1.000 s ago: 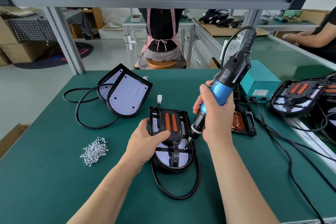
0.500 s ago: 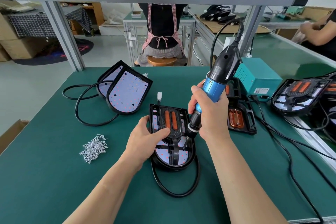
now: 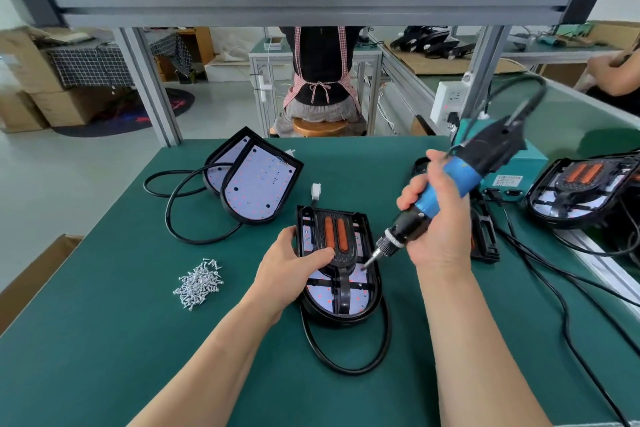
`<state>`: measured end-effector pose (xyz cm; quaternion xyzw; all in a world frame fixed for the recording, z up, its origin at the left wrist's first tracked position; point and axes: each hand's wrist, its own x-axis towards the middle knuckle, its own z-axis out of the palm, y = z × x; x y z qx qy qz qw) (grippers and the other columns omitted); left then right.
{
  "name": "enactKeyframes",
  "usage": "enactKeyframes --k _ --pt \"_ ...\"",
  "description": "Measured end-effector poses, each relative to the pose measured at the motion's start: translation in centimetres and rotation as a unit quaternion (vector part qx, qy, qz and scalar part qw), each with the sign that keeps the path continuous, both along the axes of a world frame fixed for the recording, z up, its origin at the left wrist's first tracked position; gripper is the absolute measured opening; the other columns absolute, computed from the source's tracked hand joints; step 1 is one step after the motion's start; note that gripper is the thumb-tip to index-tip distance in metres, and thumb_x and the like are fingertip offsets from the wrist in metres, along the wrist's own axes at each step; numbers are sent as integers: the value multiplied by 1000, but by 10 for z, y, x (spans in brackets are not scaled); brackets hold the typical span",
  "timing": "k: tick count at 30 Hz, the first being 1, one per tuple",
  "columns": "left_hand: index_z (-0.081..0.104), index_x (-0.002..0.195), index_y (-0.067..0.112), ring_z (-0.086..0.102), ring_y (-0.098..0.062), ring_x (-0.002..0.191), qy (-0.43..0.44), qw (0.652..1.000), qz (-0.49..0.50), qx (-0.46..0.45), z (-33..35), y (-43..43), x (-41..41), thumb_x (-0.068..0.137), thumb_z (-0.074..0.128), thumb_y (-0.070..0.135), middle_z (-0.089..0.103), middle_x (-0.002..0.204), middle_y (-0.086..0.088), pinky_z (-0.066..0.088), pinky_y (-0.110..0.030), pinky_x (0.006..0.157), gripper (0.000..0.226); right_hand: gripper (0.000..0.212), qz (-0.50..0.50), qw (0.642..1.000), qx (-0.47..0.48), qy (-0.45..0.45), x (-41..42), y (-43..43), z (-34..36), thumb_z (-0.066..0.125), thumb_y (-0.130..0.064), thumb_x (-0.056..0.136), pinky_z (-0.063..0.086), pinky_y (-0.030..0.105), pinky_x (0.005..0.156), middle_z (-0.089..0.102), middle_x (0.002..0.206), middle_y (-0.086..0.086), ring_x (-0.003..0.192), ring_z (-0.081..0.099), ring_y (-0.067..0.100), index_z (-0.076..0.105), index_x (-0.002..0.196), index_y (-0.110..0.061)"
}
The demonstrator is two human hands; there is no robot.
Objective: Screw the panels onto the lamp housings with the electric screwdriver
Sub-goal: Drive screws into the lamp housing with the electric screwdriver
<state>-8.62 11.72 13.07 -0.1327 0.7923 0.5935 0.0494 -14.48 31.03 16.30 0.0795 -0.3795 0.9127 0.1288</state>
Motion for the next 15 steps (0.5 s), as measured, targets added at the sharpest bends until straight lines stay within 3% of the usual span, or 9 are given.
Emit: enactKeyframes --k 3,10,13,15 --pt "54 103 40 68 -13 103 1 1000 -1 1 3 1 2 62 74 46 72 106 13 51 -43 100 46 17 -16 995 -91 -36 -1 13 -2 66 -31 92 43 18 55 51 71 -2 58 47 9 58 102 -19" --pt "52 98 44 66 -6 100 3 1000 15 -18 1 3 14 61 72 51 72 98 20 52 -37 96 42 29 6 972 -199 -128 8 3 -24 67 -39 94 50 22 66 60 78 1 66 56 12 62 100 -11" --pt "55 114 38 65 -4 101 1 999 11 -31 -2 -2 20 62 69 63 70 103 20 52 -32 92 59 34 30 964 -211 -160 5 1 -27 66 -43 93 44 19 64 53 74 0 62 50 11 61 103 -11" --pt "53 123 33 66 -11 97 6 997 38 -64 1 -9 21 65 62 73 71 99 12 51 -32 83 71 34 45 960 -221 -165 4 2 -30 67 -42 91 42 17 64 51 72 -1 61 48 9 61 103 -11"
